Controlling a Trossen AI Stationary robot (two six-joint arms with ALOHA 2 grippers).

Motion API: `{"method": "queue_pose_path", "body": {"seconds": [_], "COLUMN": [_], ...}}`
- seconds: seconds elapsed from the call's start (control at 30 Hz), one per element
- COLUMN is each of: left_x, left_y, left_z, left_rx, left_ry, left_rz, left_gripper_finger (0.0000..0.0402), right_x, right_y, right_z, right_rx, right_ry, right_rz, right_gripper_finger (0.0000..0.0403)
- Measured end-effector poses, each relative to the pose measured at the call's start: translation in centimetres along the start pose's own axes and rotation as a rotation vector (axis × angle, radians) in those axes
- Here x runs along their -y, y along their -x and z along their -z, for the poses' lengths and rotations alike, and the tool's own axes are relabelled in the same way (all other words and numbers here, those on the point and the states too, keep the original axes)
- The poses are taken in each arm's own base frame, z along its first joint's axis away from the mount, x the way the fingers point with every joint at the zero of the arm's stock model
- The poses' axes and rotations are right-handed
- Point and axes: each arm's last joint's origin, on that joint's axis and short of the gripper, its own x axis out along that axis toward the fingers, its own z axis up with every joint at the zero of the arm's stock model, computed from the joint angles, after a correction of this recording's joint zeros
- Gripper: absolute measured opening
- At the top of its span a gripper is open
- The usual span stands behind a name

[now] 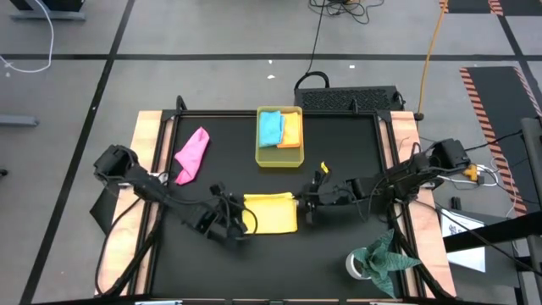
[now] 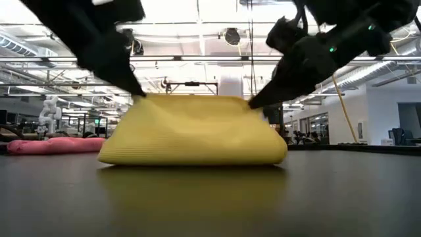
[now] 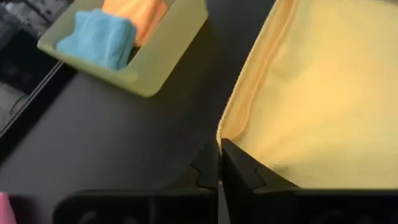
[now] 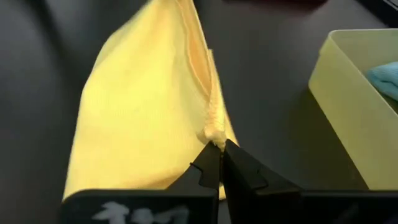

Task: Fold microfiber towels
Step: Fold the yellow towel

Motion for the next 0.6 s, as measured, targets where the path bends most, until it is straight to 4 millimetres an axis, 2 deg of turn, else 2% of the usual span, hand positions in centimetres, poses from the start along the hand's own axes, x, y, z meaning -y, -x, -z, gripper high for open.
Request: {"method": "queue_pose_path", "body": {"seconds": [0.23,0.47,0.6], "left_x": [-1.0,-1.8,-2.1], "left_y": [-2.0,-3.2,-3.8], "left_z": [1.1,1.8,2.5], "left_rx": [-0.041,-0.070,-0.072], "left_ry": [0.026,0.038,0.054], "left_rz": [-0.014,-0.030,-0.030], "left_gripper_finger": [0.0015,0.0005,0.0029], "right_x": [1.3,2.1,2.9], "right_y": [-0.6,-2.2,-3.5], "right_z": [1.0,1.7,2.6], "right_rx": [0.021,0.018,0.012], "right_ry": [-0.035,-0.041,-0.049], "right_rz": [0.026,0.018,0.046], "right_gripper_finger": [0.0000,0.0000,0.0000]}}
